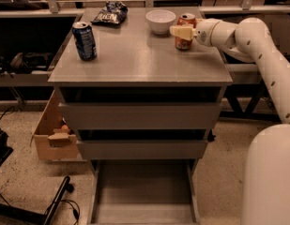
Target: Place coke can into bottom drawer
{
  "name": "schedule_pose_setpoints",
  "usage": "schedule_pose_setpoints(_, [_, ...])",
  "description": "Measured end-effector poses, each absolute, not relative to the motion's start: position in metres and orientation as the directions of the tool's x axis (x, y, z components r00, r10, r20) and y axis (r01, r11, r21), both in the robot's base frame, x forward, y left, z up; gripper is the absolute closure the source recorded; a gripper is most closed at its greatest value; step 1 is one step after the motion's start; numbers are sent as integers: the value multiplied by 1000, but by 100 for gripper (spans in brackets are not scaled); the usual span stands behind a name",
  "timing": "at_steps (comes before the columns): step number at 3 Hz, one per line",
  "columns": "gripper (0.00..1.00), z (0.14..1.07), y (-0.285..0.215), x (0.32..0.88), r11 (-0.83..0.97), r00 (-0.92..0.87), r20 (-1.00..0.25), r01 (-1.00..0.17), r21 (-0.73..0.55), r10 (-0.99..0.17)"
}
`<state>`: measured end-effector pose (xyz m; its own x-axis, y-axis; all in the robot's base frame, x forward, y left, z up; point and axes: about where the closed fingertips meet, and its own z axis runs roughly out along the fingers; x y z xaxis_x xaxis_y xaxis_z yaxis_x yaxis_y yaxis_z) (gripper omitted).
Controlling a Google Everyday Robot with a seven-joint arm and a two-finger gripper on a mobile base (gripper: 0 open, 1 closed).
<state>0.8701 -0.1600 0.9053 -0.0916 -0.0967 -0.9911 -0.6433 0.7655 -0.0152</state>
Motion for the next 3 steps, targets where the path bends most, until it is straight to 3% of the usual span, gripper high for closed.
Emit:
schedule_pose_setpoints(2, [88, 918, -162, 859, 774, -51, -994, -632, -41, -94])
schedule_pose_setpoints(3, [100, 952, -148, 815, 722, 19, -990, -683, -113, -137])
